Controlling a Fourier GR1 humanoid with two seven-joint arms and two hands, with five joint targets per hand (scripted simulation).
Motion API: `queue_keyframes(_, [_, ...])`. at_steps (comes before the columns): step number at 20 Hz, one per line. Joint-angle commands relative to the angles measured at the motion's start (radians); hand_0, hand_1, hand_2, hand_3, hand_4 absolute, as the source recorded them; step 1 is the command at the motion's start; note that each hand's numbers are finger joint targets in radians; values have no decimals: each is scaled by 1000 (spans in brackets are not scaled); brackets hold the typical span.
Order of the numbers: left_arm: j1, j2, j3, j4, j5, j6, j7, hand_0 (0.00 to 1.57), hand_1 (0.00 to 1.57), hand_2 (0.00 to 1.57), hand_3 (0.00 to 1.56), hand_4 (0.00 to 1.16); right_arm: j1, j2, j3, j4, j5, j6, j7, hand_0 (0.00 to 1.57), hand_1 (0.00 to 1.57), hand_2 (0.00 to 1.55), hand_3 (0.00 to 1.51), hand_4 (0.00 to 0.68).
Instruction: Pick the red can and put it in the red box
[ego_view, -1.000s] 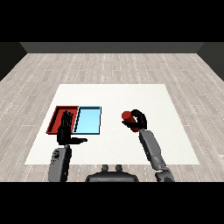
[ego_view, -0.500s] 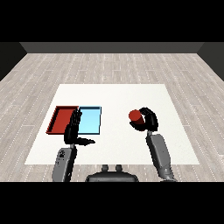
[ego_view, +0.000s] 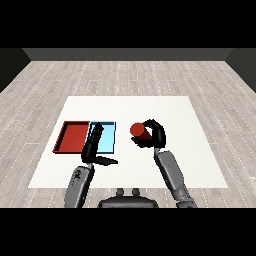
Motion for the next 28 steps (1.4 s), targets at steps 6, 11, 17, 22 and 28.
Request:
queue_keyframes(6, [-84,-2,-130,136,-15,137,17,0,0,0,0,0,33,16,113,-96,12,-92,-4,1436,1436,1427,1397,632])
queue_keyframes(11, [-140,-2,-179,251,17,184,-23,0,0,0,0,0,-31,16,136,-66,-3,-122,-23,1443,1443,1431,1397,616])
queue_keyframes(17, [-180,-2,-184,267,48,211,36,0,0,0,0,0,-12,16,124,-20,-20,-71,-102,1455,1455,1442,1392,656])
queue_keyframes(22, [-216,-2,-156,331,93,172,-6,0,0,0,0,0,-101,16,172,140,-97,-150,-205,1462,1462,1435,1392,653])
queue_keyframes(28, [-219,-2,-204,449,129,198,-88,0,0,0,0,0,-77,16,208,66,-81,-130,-161,1469,1469,1437,1386,662])
